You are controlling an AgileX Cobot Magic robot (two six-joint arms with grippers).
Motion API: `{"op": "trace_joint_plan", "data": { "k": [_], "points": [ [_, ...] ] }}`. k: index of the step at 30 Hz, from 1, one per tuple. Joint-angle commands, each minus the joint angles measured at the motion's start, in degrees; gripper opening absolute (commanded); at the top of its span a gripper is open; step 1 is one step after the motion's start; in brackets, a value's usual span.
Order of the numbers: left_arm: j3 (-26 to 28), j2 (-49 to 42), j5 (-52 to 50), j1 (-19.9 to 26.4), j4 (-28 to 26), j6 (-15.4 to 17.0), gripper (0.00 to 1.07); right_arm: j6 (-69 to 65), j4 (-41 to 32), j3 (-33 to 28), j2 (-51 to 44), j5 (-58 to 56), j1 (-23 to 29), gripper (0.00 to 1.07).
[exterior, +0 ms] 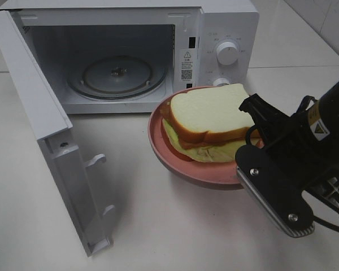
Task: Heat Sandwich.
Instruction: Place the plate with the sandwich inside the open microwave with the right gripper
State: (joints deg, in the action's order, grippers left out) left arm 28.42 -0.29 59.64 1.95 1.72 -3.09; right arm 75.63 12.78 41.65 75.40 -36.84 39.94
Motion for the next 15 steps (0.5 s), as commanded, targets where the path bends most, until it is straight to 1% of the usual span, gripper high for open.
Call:
{"op": "trace_joint_plan", "data": {
  "k": [1,7,9,15],
  "points": [
    [-0.11,-1.49,-0.34,0.06,0.0,0.4,1.0,4.58,-1.78,-0.29,-0.46,2.18,-2.12,0.0],
    [-0.11,-1.49,-0.34,0.06,0.0,0.4,1.0,10.14,-4.3,-0.29,-0.46,2.23,-5.04,0.0],
    [-0.11,-1.49,-0.34,0.06,0.0,0.4,1.0,15.41,-5.16,-0.23,-0.46,2.18,-6.07,0.0],
    [-0.11,-1.49,-0.34,0.06,0.0,0.4,1.0,17.02,-5.73,-0.23,-0.46,1.66,-6.7,0.0]
  ]
}}
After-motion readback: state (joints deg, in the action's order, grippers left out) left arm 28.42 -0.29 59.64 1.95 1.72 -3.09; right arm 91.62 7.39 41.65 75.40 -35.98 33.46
